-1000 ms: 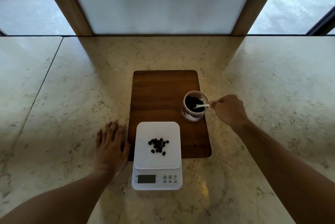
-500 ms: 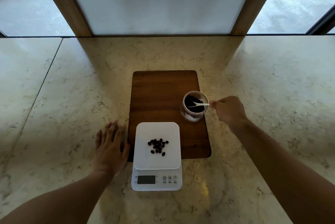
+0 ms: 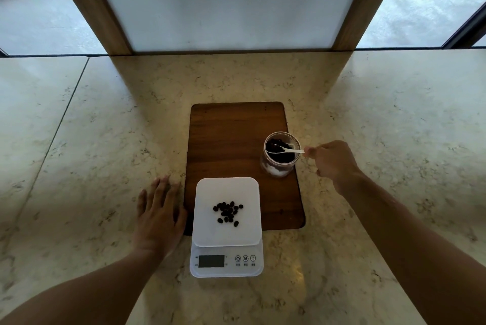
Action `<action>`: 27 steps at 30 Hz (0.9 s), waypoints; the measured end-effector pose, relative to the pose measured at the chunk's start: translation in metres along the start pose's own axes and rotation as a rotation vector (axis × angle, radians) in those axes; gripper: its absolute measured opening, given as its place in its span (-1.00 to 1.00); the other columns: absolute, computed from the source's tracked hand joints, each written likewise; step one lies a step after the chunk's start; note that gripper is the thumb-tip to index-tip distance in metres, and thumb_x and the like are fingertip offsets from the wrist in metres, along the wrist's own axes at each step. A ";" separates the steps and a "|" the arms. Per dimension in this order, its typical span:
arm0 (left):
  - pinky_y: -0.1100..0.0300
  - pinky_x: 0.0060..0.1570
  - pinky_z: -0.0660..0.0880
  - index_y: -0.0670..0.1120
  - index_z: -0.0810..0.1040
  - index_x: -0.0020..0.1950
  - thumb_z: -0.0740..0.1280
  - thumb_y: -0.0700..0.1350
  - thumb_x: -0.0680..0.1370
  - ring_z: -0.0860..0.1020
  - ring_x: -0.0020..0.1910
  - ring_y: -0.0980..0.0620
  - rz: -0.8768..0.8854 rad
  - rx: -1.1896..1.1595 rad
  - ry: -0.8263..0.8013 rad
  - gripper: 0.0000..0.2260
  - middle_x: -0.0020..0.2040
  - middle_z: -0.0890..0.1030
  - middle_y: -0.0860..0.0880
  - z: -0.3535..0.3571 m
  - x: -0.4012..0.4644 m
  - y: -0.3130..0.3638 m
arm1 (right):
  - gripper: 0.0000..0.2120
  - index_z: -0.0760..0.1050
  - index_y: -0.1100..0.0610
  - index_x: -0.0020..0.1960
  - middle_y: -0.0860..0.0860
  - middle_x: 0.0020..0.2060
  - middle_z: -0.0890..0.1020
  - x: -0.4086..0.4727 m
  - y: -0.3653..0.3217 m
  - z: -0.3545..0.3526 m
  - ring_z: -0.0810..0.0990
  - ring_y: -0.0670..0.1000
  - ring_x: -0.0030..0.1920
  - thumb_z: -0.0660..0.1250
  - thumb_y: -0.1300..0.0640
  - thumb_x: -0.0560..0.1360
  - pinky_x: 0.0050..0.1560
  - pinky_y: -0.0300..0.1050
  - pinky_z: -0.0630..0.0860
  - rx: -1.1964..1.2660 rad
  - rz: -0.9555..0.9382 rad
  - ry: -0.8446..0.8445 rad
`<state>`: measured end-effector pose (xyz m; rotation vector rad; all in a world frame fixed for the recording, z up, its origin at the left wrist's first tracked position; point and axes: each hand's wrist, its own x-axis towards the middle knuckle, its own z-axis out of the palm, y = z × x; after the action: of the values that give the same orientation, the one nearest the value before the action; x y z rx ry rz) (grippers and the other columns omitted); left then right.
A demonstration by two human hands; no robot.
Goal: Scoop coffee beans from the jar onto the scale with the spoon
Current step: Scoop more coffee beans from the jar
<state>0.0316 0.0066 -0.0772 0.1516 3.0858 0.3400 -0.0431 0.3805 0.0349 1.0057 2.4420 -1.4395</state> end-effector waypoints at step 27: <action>-0.18 0.52 -0.04 -0.08 0.29 0.51 -0.03 0.15 0.57 0.00 0.59 -0.10 -0.001 -0.003 0.011 -0.43 0.57 0.21 -0.16 0.001 0.001 0.002 | -0.75 0.65 0.14 -0.31 0.03 -0.52 0.52 -0.028 -0.003 -0.010 0.47 0.01 -0.47 0.43 0.06 0.50 -0.33 -0.01 0.49 0.031 -0.120 -0.075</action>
<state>0.0310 0.0086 -0.0775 0.1483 3.0956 0.3462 -0.0209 0.3740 0.0541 0.8070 2.4716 -1.5265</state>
